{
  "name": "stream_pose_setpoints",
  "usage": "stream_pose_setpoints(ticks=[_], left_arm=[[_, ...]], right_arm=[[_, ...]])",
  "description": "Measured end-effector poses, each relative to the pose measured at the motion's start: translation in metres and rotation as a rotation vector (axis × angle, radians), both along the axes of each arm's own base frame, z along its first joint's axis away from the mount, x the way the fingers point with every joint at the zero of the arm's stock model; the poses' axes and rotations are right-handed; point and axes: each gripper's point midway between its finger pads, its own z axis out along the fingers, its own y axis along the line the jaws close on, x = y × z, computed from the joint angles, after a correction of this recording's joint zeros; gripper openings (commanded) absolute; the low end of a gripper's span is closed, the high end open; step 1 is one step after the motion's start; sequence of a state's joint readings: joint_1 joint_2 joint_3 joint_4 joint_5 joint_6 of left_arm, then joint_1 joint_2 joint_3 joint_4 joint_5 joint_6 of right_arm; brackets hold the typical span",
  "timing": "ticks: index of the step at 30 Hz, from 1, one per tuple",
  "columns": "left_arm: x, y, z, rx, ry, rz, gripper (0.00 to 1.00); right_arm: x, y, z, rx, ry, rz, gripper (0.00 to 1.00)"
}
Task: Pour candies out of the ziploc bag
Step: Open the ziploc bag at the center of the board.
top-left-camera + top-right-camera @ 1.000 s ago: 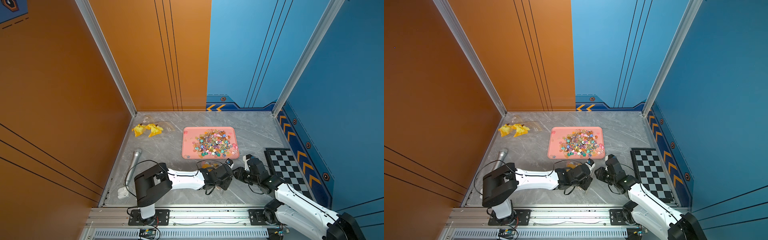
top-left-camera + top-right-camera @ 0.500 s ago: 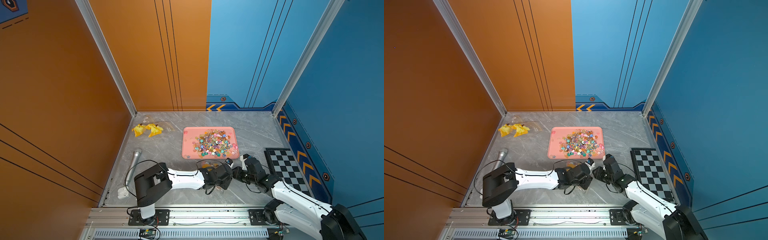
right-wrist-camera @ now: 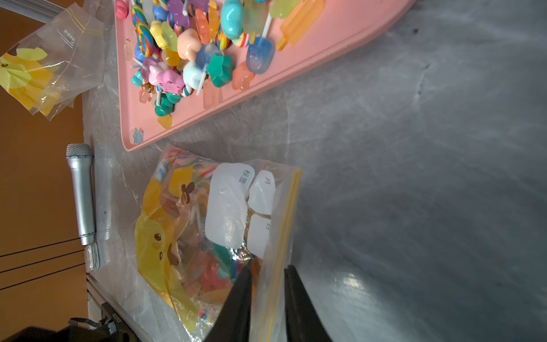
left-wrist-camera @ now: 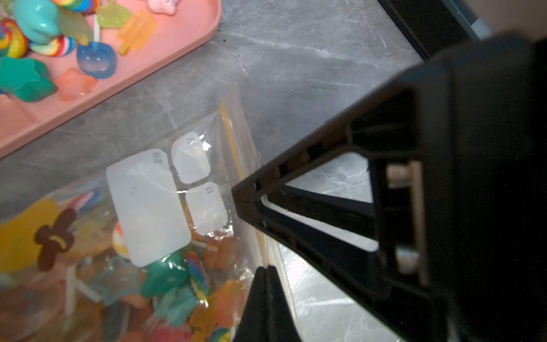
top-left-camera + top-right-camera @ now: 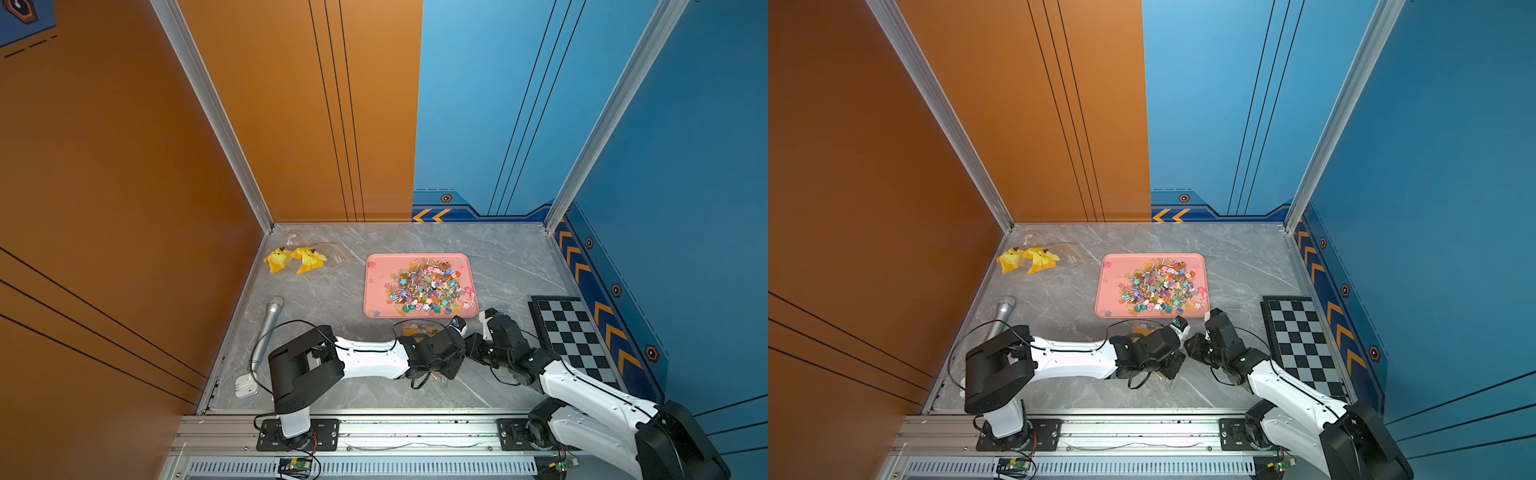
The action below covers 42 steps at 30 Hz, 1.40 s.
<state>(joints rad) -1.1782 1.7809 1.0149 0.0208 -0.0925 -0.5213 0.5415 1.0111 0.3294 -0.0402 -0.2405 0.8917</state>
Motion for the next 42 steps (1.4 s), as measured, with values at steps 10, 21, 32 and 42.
stream_pose_setpoints(ticks=[10, 21, 32, 42], left_arm=[[0.004, -0.001, 0.002, -0.013, -0.002, 0.005, 0.00], [0.004, -0.001, 0.002, -0.017, 0.005, 0.003, 0.00], [0.005, -0.001, 0.002, -0.017, 0.005, 0.004, 0.00], [0.004, 0.000, 0.001, -0.014, 0.007, 0.004, 0.00]], right_arm=[[-0.004, -0.001, 0.015, 0.030, -0.051, 0.002, 0.26], [-0.013, -0.002, -0.009, -0.003, 0.015, 0.014, 0.25], [-0.012, 0.003, -0.010, 0.003, 0.013, 0.023, 0.21], [-0.014, 0.005, -0.010, 0.006, 0.017, 0.025, 0.04]])
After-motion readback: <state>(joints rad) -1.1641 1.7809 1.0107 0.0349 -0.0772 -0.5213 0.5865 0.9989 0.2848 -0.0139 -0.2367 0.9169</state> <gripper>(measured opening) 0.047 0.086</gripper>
